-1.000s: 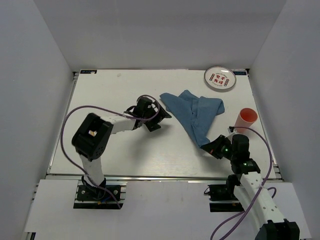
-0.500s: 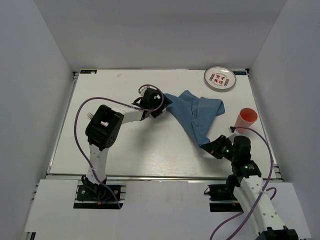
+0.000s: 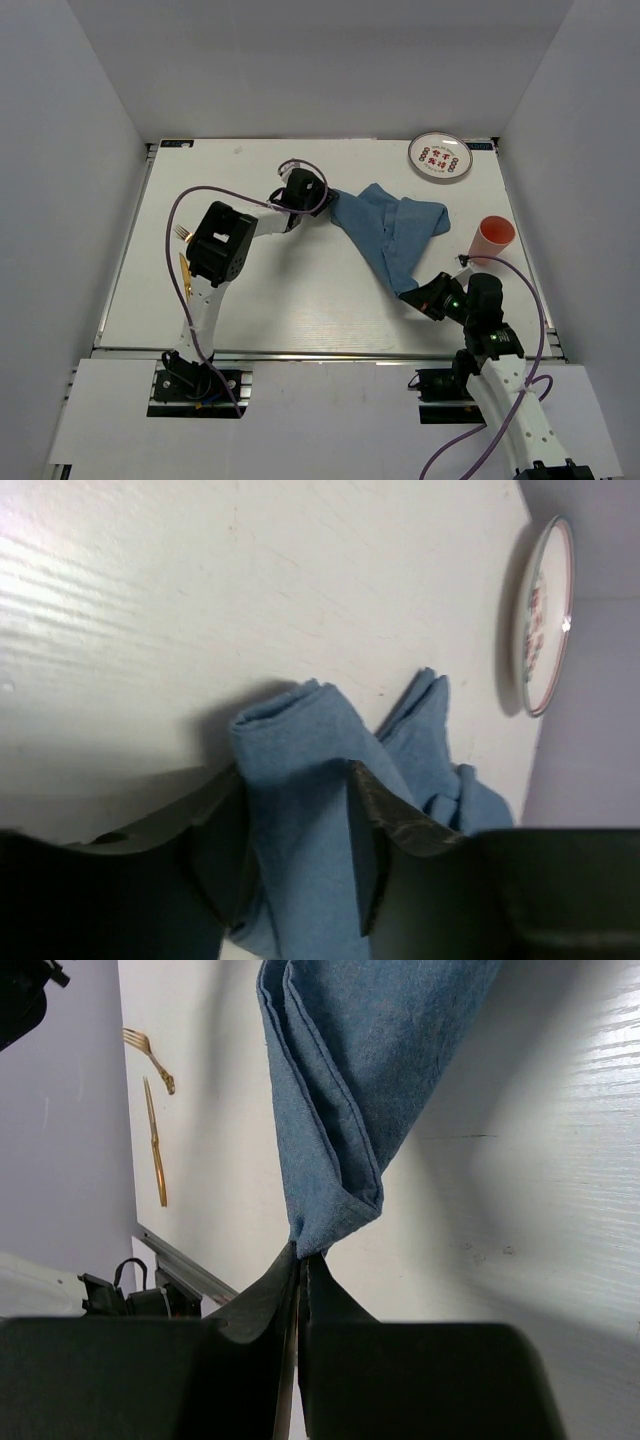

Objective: Set the dinner table for one person

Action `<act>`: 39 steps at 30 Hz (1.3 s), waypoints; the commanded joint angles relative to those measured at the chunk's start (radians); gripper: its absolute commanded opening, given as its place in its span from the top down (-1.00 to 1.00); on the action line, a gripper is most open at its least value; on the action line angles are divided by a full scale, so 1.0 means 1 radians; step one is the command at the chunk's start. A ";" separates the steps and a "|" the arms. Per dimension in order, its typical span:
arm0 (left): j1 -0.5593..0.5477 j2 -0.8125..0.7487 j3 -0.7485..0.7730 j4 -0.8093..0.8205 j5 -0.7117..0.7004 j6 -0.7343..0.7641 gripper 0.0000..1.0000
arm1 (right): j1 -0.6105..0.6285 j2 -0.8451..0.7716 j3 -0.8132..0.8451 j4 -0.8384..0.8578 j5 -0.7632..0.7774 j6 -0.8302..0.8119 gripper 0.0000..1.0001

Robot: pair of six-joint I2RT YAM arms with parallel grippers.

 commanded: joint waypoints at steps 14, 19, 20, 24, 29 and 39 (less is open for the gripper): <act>0.005 -0.313 0.166 -0.634 -0.150 0.052 1.00 | -0.001 0.211 0.372 0.007 0.098 -0.030 1.00; 0.010 -0.708 0.054 -0.672 -0.175 0.039 1.00 | -0.004 0.338 0.765 -0.147 0.258 -0.108 1.00; 0.010 -0.754 0.046 -0.675 -0.160 0.035 1.00 | -0.007 0.371 0.818 -0.173 0.269 -0.112 1.00; 0.010 -0.883 0.083 -0.734 -0.169 0.024 1.00 | -0.009 0.483 0.983 -0.199 0.301 -0.097 1.00; 0.045 -0.863 0.202 -0.825 -0.201 -0.004 1.00 | -0.013 0.654 1.199 -0.193 0.333 -0.112 1.00; 0.230 -0.635 0.403 -0.606 -0.067 0.039 1.00 | -0.049 1.298 1.783 -0.217 -0.002 -0.195 1.00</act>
